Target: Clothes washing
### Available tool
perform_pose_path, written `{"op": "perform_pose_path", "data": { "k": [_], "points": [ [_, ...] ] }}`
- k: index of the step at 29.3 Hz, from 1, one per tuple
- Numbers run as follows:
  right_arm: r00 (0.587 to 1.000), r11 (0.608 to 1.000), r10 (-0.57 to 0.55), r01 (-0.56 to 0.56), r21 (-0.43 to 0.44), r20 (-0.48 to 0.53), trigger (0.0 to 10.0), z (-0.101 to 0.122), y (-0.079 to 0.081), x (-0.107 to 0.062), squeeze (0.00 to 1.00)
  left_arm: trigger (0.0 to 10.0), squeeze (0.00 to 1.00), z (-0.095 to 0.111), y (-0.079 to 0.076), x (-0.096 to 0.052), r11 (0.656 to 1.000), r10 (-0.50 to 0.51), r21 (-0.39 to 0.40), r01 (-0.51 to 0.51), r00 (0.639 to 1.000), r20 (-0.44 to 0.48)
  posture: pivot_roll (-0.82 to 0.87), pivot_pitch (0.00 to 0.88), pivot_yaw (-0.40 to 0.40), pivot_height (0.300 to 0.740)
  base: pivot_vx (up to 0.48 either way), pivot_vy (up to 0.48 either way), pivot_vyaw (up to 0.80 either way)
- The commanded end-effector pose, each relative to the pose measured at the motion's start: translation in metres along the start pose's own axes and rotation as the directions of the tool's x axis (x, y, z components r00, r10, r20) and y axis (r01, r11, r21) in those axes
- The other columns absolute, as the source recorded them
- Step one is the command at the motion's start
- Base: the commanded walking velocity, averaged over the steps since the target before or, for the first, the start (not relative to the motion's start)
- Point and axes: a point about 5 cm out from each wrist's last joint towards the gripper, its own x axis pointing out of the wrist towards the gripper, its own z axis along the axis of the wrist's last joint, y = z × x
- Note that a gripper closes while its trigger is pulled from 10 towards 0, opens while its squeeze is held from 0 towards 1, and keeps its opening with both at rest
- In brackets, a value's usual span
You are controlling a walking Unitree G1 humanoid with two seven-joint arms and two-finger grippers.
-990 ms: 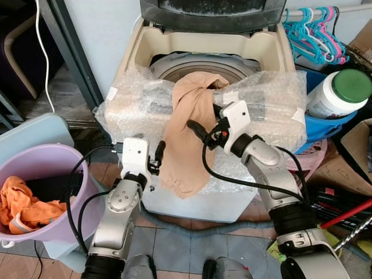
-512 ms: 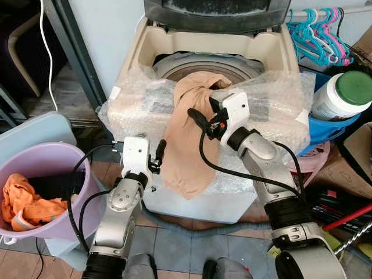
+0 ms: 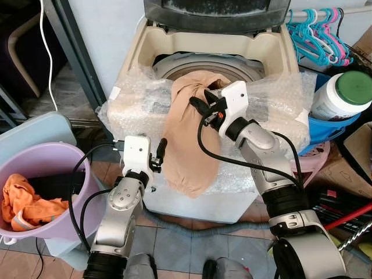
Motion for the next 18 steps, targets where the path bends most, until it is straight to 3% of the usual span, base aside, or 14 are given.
{"op": "perform_pose_path", "data": {
  "k": [1,18],
  "points": [
    [1.0,1.0,0.006,-0.006,0.002,0.017,0.0,0.004,0.0,0.003,0.0,10.0,0.0,-0.001,0.001,0.001,1.0,0.007,0.01,-0.007,1.0,-0.005,-0.02,0.061,0.005,0.74,0.0,0.0,0.0],
    [0.991,0.996,0.089,-0.09,-0.008,-0.103,0.0,-0.012,0.0,0.006,0.0,10.0,0.0,-0.002,0.001,0.001,1.0,0.022,0.009,-0.022,1.0,0.0,-0.02,0.068,-0.008,0.74,0.0,0.0,0.0]
  ]
}}
